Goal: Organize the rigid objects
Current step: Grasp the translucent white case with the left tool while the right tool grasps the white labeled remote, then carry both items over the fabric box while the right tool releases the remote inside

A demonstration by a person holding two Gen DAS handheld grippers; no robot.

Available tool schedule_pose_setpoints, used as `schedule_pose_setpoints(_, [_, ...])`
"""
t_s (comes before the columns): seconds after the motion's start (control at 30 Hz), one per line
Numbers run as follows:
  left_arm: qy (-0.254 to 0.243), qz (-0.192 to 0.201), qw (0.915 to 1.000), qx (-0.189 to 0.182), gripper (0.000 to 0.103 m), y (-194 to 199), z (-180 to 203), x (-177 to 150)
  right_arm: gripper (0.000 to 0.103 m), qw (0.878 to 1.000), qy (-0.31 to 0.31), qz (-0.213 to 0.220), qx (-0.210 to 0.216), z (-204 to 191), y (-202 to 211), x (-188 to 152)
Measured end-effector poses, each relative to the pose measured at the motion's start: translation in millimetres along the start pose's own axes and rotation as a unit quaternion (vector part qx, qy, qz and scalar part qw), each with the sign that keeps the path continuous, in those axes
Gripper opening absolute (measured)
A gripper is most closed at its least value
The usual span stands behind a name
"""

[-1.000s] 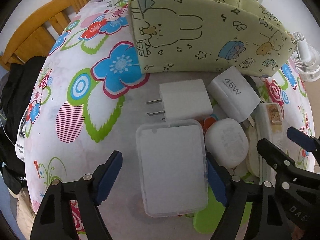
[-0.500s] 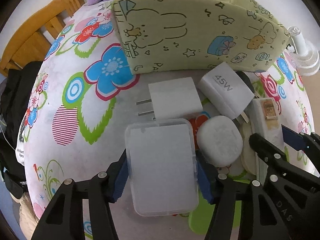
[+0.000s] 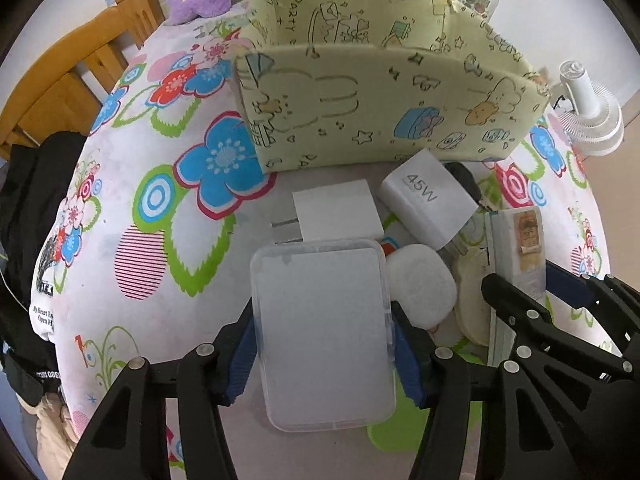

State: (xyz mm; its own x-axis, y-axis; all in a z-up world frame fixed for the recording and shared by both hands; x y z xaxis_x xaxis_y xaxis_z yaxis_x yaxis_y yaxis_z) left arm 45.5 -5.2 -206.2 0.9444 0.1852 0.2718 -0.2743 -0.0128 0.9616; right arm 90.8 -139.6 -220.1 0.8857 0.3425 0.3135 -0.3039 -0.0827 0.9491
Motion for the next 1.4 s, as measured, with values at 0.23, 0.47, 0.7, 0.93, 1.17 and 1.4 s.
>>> schedule_pose_setpoints(0.23, [-0.004, 0.022, 0.9997, -0.007, 0.062, 23, -13, 12, 0.047, 1.000, -0.008, 0.014, -0.006, -8, 20, 5])
schedule_pose_setpoints(0.47, [-0.012, 0.042, 0.9989, -0.014, 0.062, 43, -11, 16, 0.047, 0.999, -0.019, 0.029, -0.015, -14, 45, 11])
schedule_pose_setpoints(0.7, [-0.024, 0.062, 0.9976, -0.021, 0.062, 69, -13, 24, 0.047, 0.998, -0.033, 0.051, -0.026, -18, 73, 18])
schedule_pose_setpoints(0.93, [-0.026, 0.084, 0.9955, -0.035, 0.062, 89, -13, 35, 0.047, 0.996, -0.044, 0.071, -0.033, -17, 96, 27])
schedule_pose_setpoints(1.17, [-0.029, 0.112, 0.9928, -0.031, 0.062, 110, -10, 48, 0.047, 0.994, -0.046, 0.090, -0.034, -13, 115, 39])
schedule_pose_setpoints(1.4, [-0.014, 0.129, 0.9912, -0.028, 0.062, 117, -8, 62, 0.047, 0.993, -0.032, 0.108, -0.025, -8, 126, 58])
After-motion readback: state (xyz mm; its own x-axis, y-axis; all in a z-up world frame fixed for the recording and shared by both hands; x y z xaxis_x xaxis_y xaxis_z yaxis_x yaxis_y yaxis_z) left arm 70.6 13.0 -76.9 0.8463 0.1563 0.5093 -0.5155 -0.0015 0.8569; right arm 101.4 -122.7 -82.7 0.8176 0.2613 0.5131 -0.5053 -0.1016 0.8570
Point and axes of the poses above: each gripper's, at about its wrist camera, not at the fingertips, and y roughly against the way its jaws point, z to its right, x to its top, the point moved 1 cm from there along -y, roughly the way its jaws point, and after that the axes turned 1 degree about z, right-handed, at the moved point
